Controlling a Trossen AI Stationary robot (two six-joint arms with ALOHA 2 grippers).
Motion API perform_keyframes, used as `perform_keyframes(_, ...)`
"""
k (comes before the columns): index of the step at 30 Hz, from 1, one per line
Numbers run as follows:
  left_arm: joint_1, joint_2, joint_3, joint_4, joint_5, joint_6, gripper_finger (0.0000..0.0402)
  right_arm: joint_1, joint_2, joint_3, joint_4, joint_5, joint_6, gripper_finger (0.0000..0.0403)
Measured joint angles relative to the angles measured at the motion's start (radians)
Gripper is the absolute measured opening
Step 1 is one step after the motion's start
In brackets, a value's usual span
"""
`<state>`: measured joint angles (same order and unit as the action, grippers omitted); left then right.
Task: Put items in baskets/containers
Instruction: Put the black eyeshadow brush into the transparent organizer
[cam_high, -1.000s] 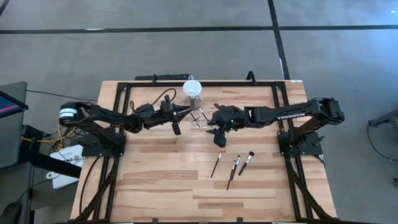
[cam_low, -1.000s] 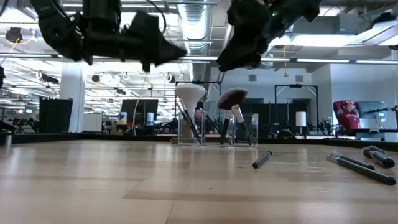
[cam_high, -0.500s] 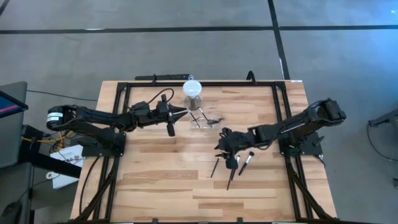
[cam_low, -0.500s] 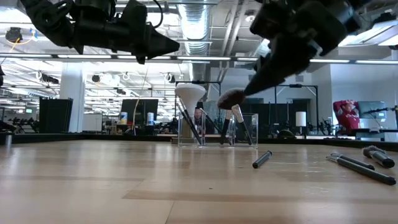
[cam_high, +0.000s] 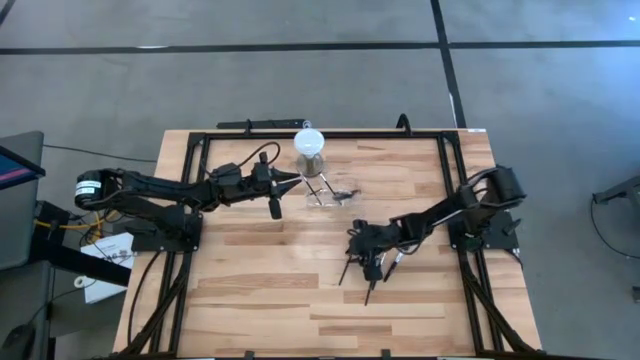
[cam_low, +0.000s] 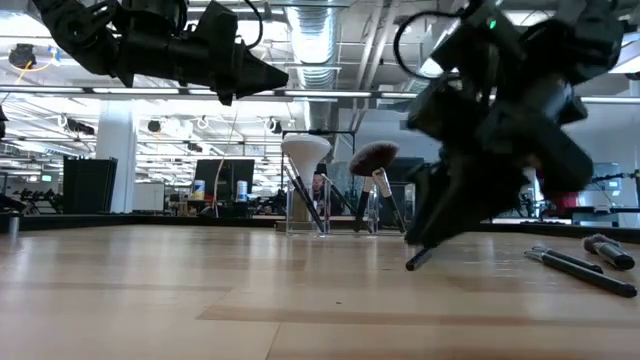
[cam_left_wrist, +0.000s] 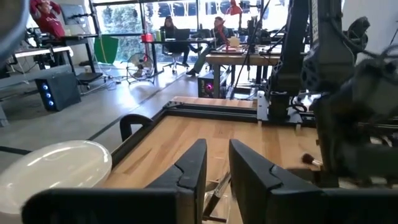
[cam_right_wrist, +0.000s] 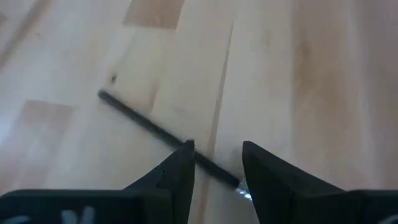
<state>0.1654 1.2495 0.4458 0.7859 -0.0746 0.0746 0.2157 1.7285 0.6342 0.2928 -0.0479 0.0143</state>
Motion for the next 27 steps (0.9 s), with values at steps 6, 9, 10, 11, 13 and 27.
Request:
perform_keyframes(6,0.0,0.0,0.0,0.001,0.0,0.0,0.0066,-0.001,0.091,0.037,0.023,-0.006,-0.077,0.0119)
perform_keyframes(9,0.0,0.0,0.0,0.002,0.0,0.0,0.0066,-0.013,0.121,0.039,0.085,-0.01,-0.099,0.0116)
perform_keyframes(10,0.0,0.0,0.0,0.001,0.0,0.0,0.0066,-0.02,0.134,0.038,0.12,-0.016,-0.097,0.0113)
perform_keyframes(11,0.0,0.0,0.0,0.002,0.0,0.0,0.0066,-0.027,0.14,0.038,0.146,-0.02,-0.091,0.0108)
perform_keyframes(13,0.0,0.0,0.0,0.001,0.0,-0.001,0.0066,-0.039,0.168,0.041,0.197,-0.03,-0.09,0.0091)
perform_keyframes(27,-0.141,0.199,-0.001,-0.059,0.348,-0.138,0.0087,-0.074,0.305,0.183,0.299,-0.083,-0.098,0.0008)
